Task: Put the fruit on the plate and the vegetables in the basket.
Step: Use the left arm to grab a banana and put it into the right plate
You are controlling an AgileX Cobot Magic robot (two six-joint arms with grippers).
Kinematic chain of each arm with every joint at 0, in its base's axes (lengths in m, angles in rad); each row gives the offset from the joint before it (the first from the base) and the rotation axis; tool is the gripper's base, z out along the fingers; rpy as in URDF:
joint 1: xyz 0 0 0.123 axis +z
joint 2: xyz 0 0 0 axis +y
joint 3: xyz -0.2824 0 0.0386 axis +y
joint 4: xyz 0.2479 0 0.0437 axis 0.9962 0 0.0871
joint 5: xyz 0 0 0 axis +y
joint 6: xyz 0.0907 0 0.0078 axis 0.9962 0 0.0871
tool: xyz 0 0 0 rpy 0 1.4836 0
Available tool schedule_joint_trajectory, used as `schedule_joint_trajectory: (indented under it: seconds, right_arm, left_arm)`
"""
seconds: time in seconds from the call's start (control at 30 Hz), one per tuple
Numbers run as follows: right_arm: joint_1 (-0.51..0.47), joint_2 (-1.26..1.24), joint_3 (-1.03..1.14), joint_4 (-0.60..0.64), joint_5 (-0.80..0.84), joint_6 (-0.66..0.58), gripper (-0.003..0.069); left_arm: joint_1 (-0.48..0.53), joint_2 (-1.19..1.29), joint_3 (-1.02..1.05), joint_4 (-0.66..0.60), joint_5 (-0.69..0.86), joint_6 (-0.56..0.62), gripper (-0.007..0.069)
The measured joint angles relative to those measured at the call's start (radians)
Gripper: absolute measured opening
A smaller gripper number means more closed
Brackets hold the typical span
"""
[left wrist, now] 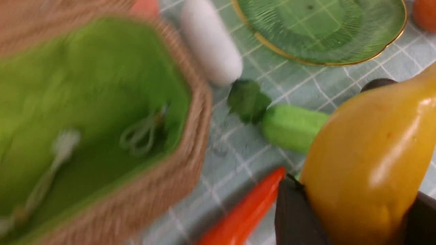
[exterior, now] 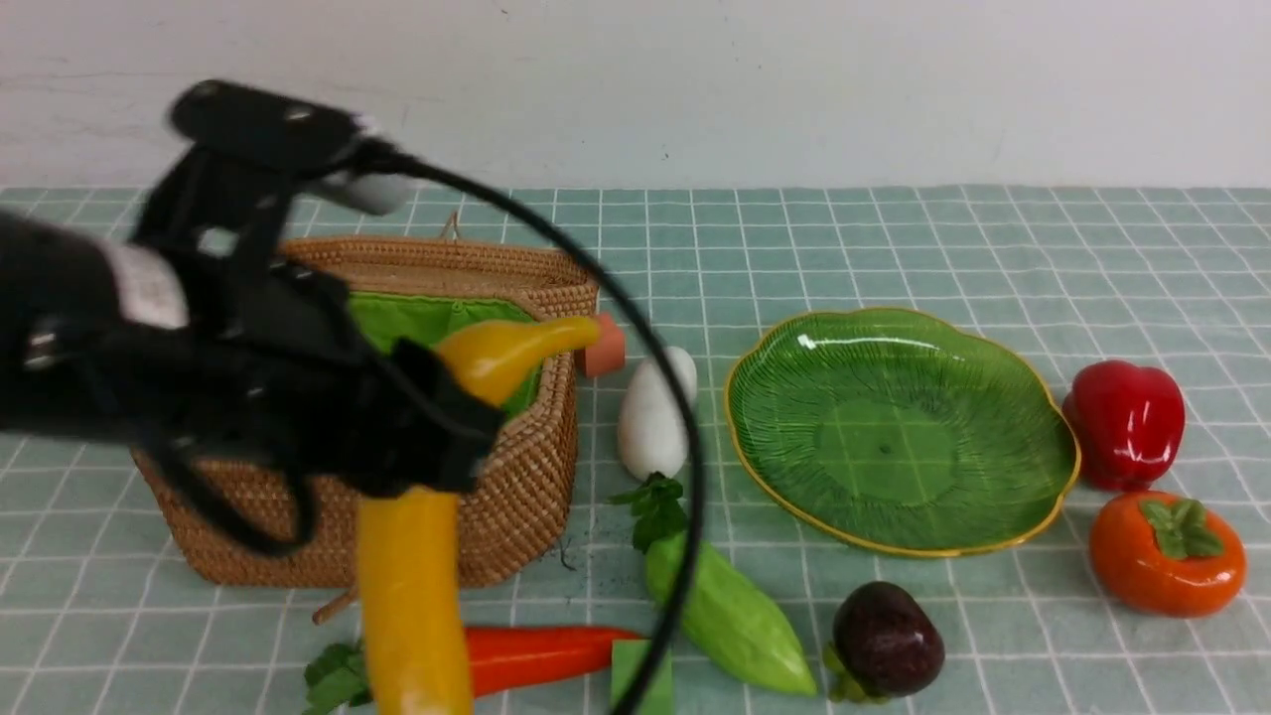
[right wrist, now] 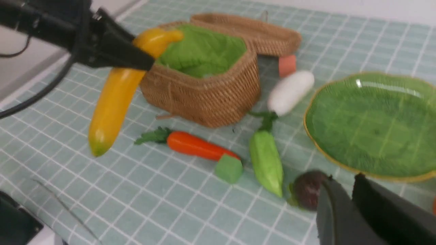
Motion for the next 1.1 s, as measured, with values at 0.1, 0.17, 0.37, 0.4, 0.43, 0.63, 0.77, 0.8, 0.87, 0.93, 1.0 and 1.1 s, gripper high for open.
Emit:
schedule_joint_trajectory:
  seconds: [0.1, 0.17, 0.37, 0.4, 0.43, 0.63, 0.77, 0.8, 0.87, 0.93, 1.0, 1.1]
  right_arm:
    - [0.000, 0.000, -0.001, -0.018, 0.060, 0.032, 0.0087]
    - [0.000, 0.000, -0.003, -0.032, 0.099, 0.058, 0.0087]
    - [0.000, 0.000, -0.003, -0.046, 0.175, 0.085, 0.0087]
    - [0.000, 0.000, -0.003, -0.047, 0.177, 0.085, 0.0087]
    - [0.000, -0.001, -0.003, -0.049, 0.180, 0.085, 0.0087]
    - [0.000, -0.001, -0.003, -0.056, 0.183, 0.067, 0.0087]
    - [0.000, -0.001, -0.003, -0.058, 0.184, 0.043, 0.0087]
    - [0.000, -0.001, -0.003, -0.059, 0.184, 0.042, 0.0087]
    - [0.000, -0.001, -0.003, -0.061, 0.186, 0.041, 0.0087]
    - [0.000, -0.001, -0.003, -0.076, 0.186, 0.040, 0.0087]
    - [0.000, -0.001, -0.003, -0.111, 0.186, 0.040, 0.0087]
    - [0.000, -0.001, -0.003, -0.174, 0.186, 0.048, 0.0087]
  left_arm:
    - [-0.071, 0.181, -0.153, 0.104, 0.016, -0.019, 0.0306]
    - [-0.095, 0.317, -0.279, 0.138, 0.030, -0.022, 0.0306]
    - [-0.101, 0.701, -0.702, 0.112, 0.093, 0.003, 0.0306]
    - [-0.101, 0.725, -0.734, 0.109, 0.102, 0.003, 0.0306]
    - [-0.108, 0.805, -0.862, 0.107, 0.122, 0.003, 0.0306]
    - [-0.134, 1.055, -1.236, 0.126, 0.187, 0.003, 0.0306]
    - [-0.143, 1.229, -1.455, 0.170, 0.207, 0.002, 0.0306]
    - [-0.143, 1.254, -1.474, 0.180, 0.212, 0.002, 0.0306]
    - [-0.143, 1.286, -1.486, 0.202, 0.214, 0.002, 0.0306]
    - [-0.142, 1.312, -1.490, 0.219, 0.213, 0.002, 0.0306]
    - [-0.142, 1.330, -1.492, 0.225, 0.195, 0.002, 0.0306]
    - [-0.141, 1.334, -1.492, 0.227, 0.152, 0.002, 0.0306]
